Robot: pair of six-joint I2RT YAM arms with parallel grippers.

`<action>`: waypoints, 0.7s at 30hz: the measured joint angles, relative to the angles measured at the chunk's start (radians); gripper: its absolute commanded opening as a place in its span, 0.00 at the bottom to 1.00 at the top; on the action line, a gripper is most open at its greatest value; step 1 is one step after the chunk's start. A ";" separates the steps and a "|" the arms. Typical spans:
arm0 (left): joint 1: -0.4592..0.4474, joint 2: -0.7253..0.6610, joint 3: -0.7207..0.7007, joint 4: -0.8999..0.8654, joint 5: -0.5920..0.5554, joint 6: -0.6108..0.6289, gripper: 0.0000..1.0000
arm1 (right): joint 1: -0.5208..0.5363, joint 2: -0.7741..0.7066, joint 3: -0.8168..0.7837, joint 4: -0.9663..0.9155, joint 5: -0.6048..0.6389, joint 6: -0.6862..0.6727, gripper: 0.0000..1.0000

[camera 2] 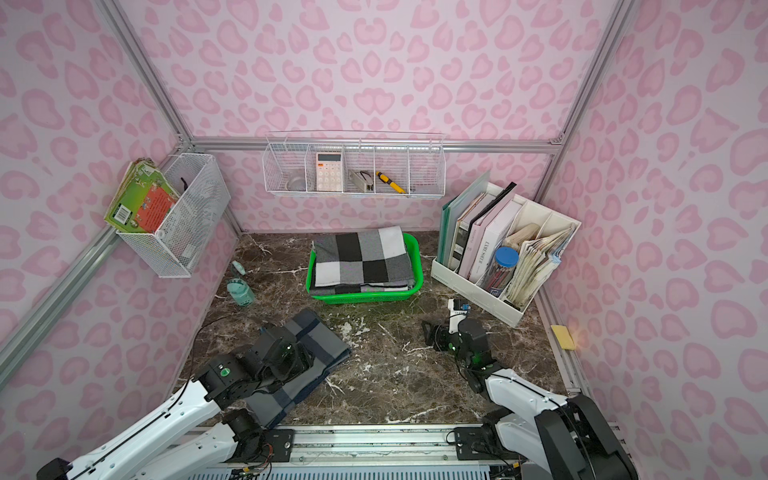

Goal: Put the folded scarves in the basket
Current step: Move the scarf to the center of the board.

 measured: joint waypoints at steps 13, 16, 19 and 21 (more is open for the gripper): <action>0.000 -0.171 -0.066 -0.017 -0.101 0.039 0.70 | 0.474 0.555 0.476 -0.088 -0.095 0.226 0.75; 0.000 -0.225 -0.105 -0.002 -0.098 0.040 0.70 | 0.518 0.665 0.563 -0.089 -0.112 0.246 0.72; 0.000 -0.278 -0.133 -0.002 -0.102 0.034 0.71 | 0.536 0.721 0.600 -0.048 -0.126 0.253 0.66; 0.000 -0.313 -0.144 -0.012 -0.109 0.023 0.71 | 0.543 0.746 0.616 -0.032 -0.135 0.255 0.56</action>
